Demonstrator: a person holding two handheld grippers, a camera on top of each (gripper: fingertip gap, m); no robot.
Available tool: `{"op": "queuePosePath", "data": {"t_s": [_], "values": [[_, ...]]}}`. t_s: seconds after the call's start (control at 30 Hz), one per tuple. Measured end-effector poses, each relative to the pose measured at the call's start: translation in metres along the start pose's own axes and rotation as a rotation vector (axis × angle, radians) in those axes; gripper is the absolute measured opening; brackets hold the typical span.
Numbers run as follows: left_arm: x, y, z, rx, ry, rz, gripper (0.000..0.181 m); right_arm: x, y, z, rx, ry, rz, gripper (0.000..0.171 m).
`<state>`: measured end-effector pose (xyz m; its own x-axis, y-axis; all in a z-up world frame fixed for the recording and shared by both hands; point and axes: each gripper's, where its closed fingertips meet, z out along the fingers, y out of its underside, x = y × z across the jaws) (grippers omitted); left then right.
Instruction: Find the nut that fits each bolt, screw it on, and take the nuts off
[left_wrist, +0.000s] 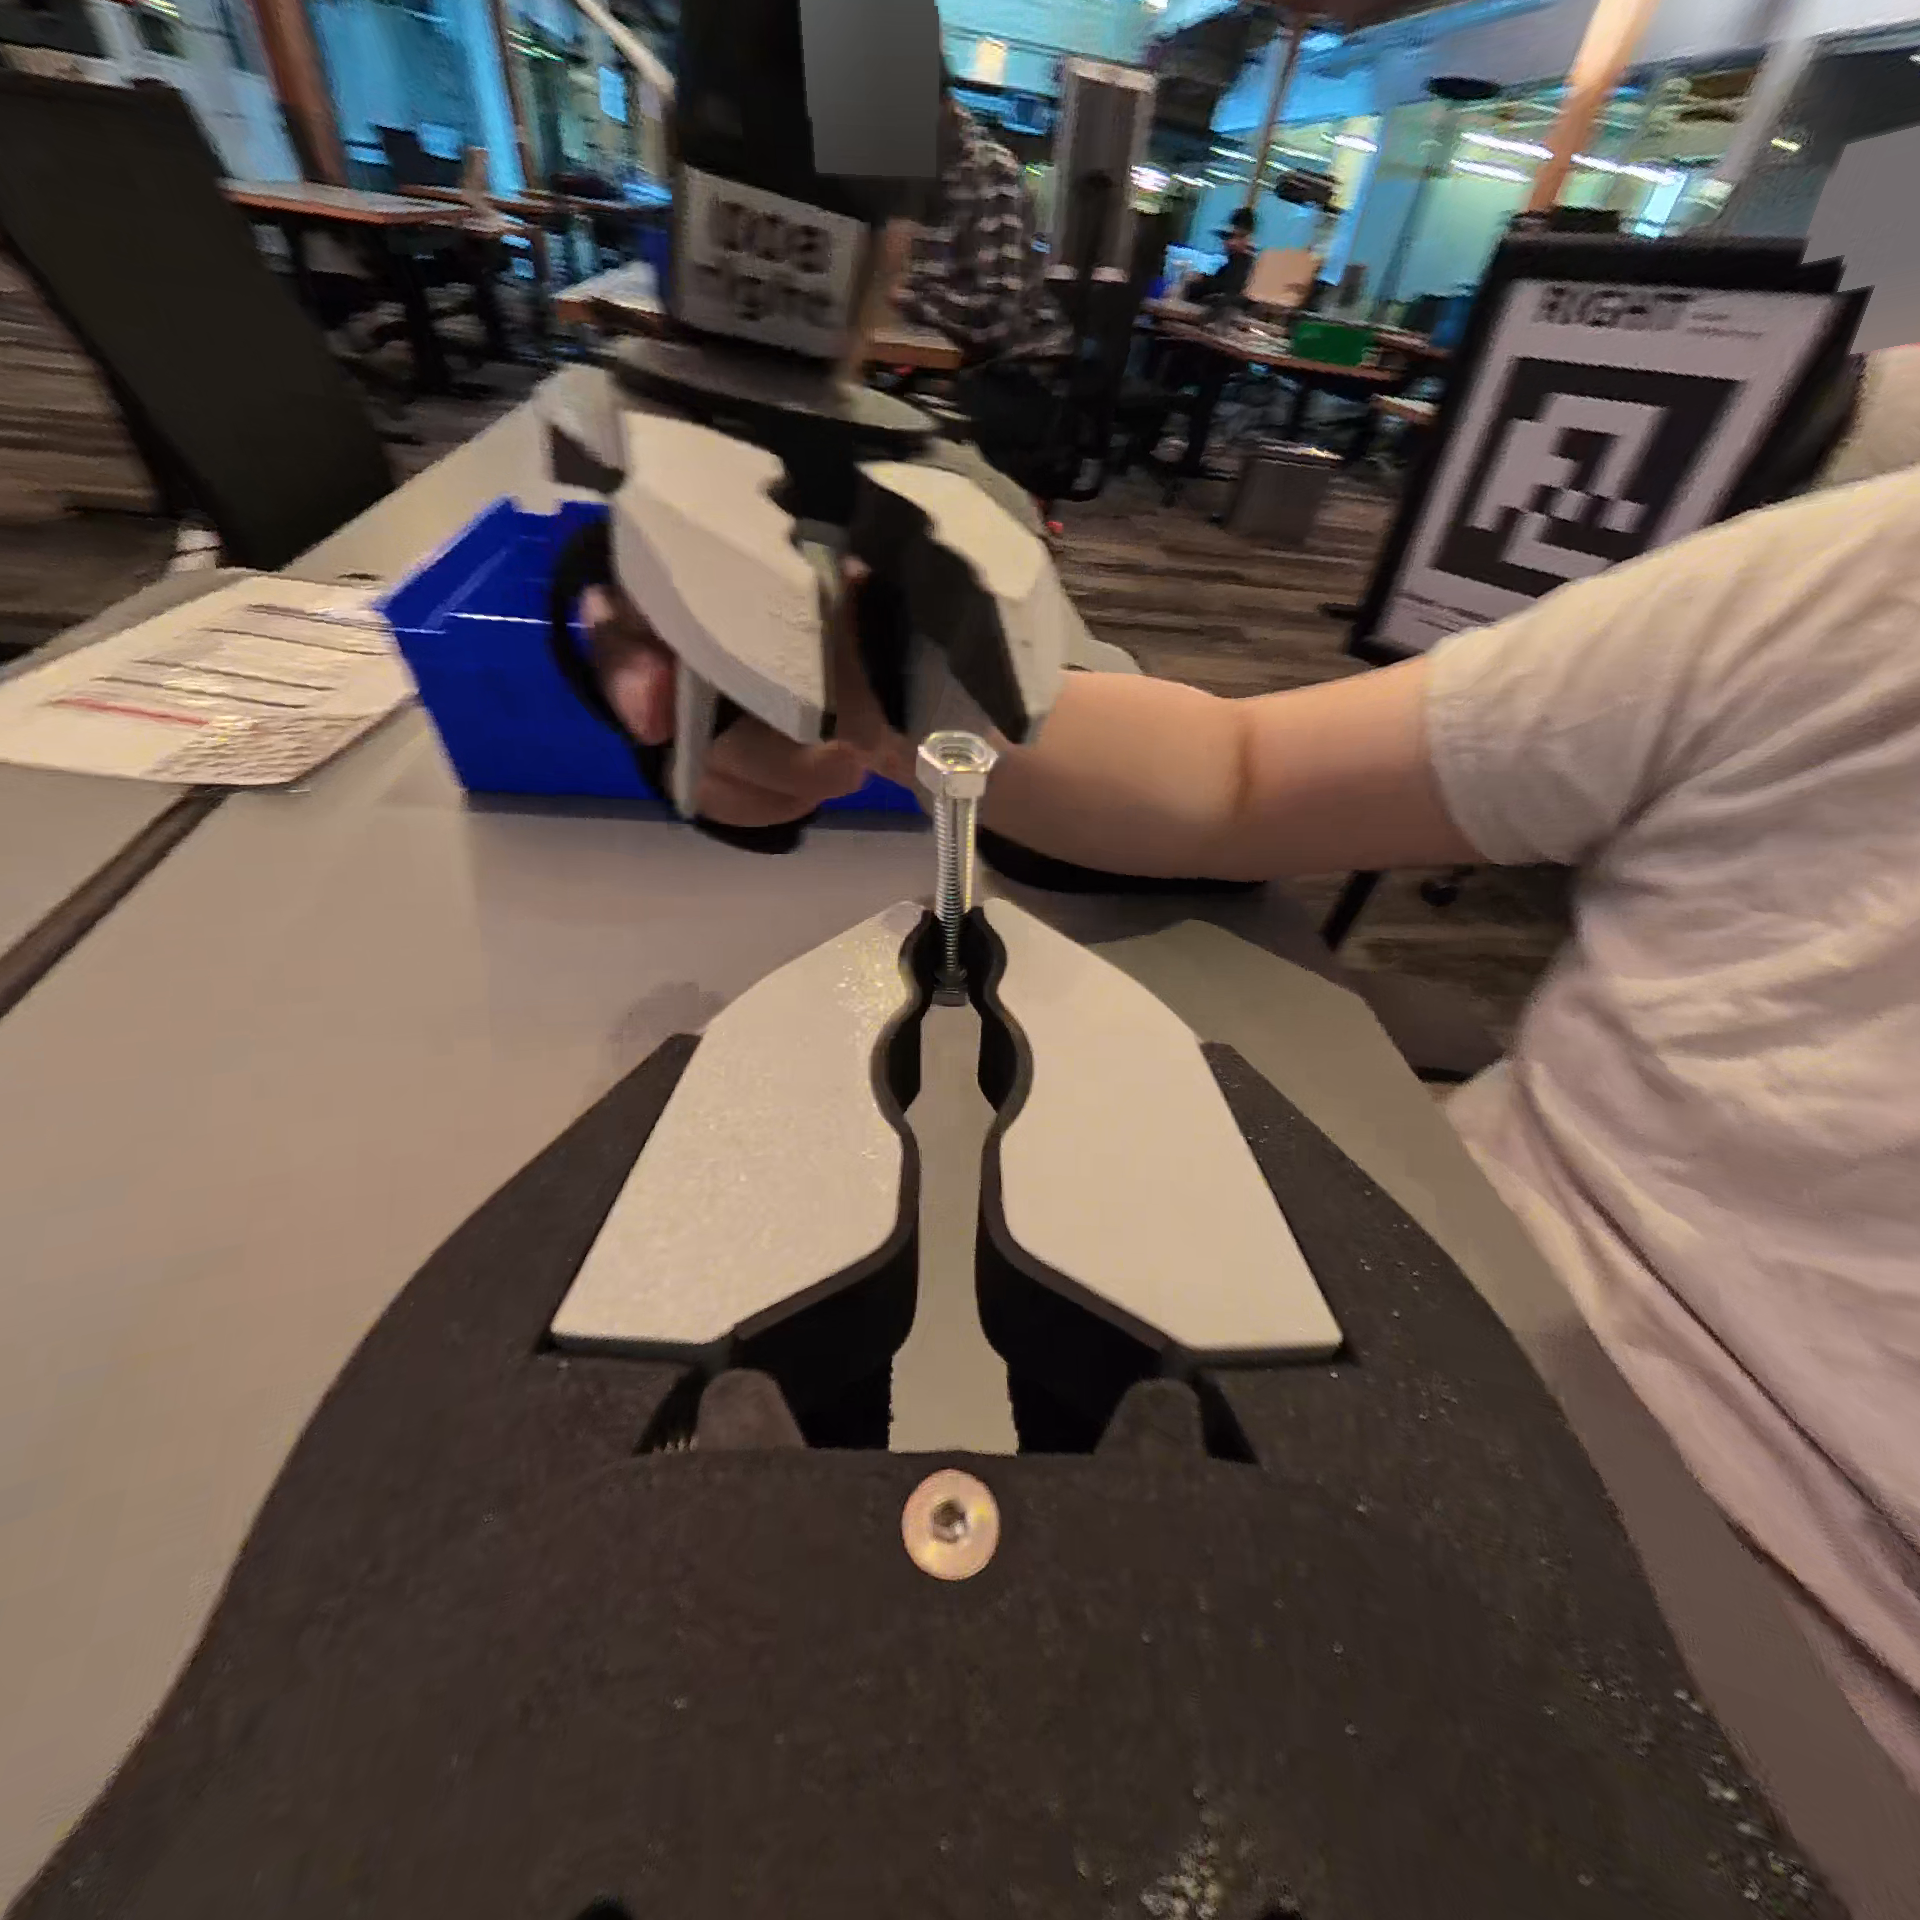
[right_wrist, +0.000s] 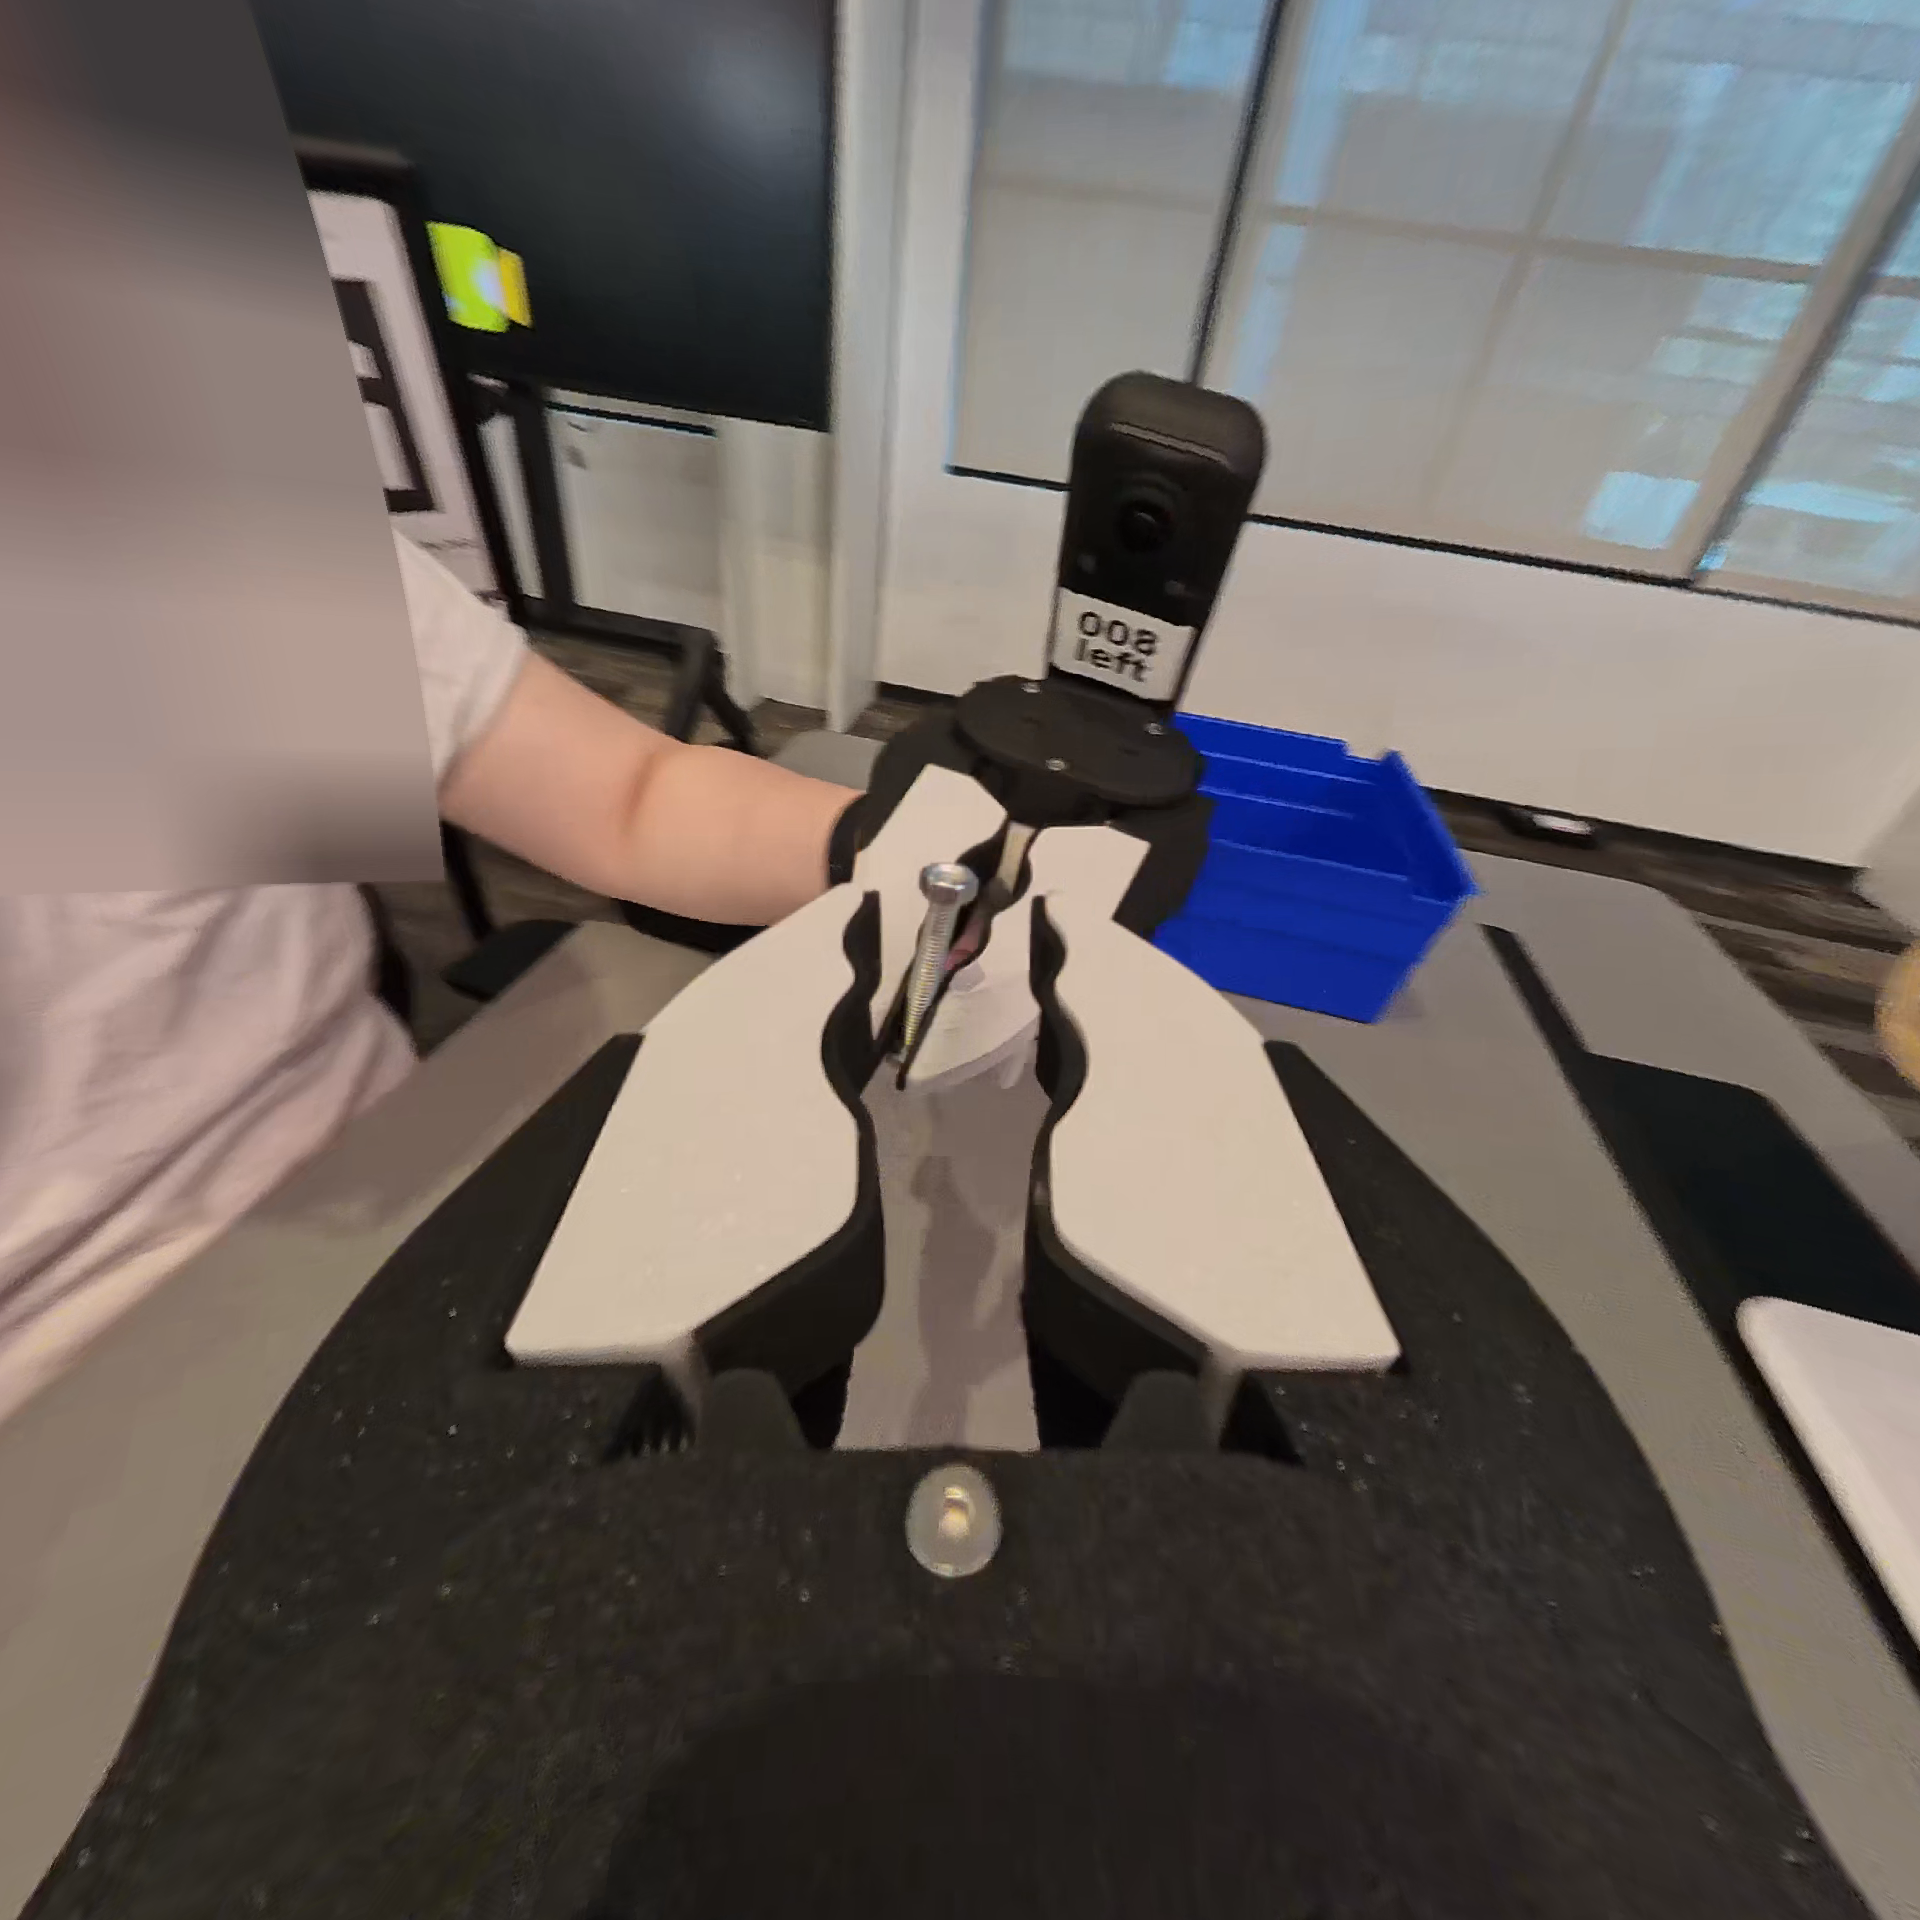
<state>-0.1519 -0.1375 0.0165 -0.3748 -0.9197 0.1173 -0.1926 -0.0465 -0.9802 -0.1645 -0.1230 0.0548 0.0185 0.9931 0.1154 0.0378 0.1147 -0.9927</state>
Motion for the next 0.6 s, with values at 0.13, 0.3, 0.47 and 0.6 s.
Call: {"op": "queuePosePath", "data": {"t_s": [0.13, 0.3, 0.47, 0.6], "values": [[0.014, 0.007, 0.011, -0.054, 0.050, 0.046, 0.004, -0.020, 0.003, 0.006, -0.002, -0.165, 0.115, 0.028], [0.017, 0.007, 0.014, -0.055, 0.061, 0.048, 0.005, -0.031, 0.008, 0.012, -0.026, -0.233, 0.130, 0.028], [0.017, 0.004, 0.011, -0.039, 0.066, 0.042, 0.004, -0.028, 0.005, 0.011, -0.001, -0.222, 0.138, 0.024], [0.018, 0.005, 0.011, -0.043, 0.068, 0.042, 0.005, -0.025, 0.001, 0.007, 0.026, -0.211, 0.134, 0.015]]}}
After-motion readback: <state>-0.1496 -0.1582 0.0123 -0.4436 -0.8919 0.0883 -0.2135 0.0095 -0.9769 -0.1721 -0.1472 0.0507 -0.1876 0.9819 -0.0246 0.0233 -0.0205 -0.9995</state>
